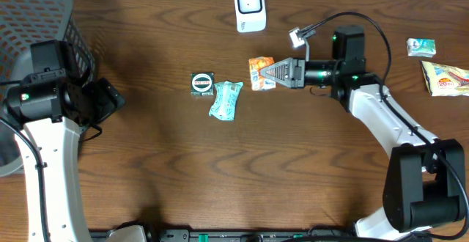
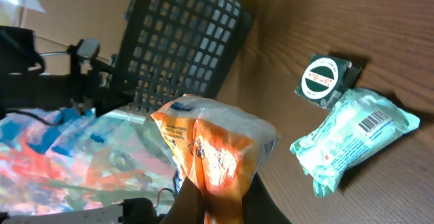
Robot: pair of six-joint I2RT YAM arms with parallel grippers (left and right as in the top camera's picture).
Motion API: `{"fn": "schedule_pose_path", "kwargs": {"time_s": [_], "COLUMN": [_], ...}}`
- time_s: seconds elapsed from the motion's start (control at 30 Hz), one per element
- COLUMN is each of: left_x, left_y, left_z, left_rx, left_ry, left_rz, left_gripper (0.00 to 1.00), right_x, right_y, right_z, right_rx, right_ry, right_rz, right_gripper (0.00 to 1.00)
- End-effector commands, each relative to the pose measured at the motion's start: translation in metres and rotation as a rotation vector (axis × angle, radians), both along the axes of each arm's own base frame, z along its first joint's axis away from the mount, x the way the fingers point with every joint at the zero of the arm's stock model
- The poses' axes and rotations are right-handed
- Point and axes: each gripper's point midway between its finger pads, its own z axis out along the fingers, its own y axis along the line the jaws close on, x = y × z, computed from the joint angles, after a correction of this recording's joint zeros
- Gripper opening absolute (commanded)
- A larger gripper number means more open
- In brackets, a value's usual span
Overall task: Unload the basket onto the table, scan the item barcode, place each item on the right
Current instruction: 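Lift the orange pack and rotate it with the right gripper, then raise the orange pack up to the white scanner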
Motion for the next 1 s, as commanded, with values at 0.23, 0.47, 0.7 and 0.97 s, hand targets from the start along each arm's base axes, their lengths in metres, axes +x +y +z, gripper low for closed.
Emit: {"fn": "schedule_pose_path", "kwargs": {"time_s": [0.23, 0.47, 0.7, 0.97], "left_x": [-0.003, -0.003, -0.003, -0.003], "left_y": [0.003, 0.003, 0.003, 0.003], "left_z": [0.000, 0.000, 0.000, 0.000], "left_rx": [0.013, 0.013, 0.013, 0.013], "left_ry": [0.005, 0.005, 0.005, 0.005], "left_rz": [0.014, 0.014, 0.014, 0.014], "left_gripper": [0.98, 0.98, 0.97, 0.97], "right_x": [0.000, 0.003, 0.000, -0.011], "right_y": [0.005, 0.000, -0.019, -0.025], "right_z": [-0.001, -0.037, -0.087, -0.106], "right_rx": [-0.037, -0.204, -0.504, -0.673], "right_ry": [-0.002, 0.050, 0.068, 0.037], "right_rz": [-0.031, -0.121, -0.221, -0.208], "right_gripper": [0.01, 0.01, 0.01, 0.01]}}
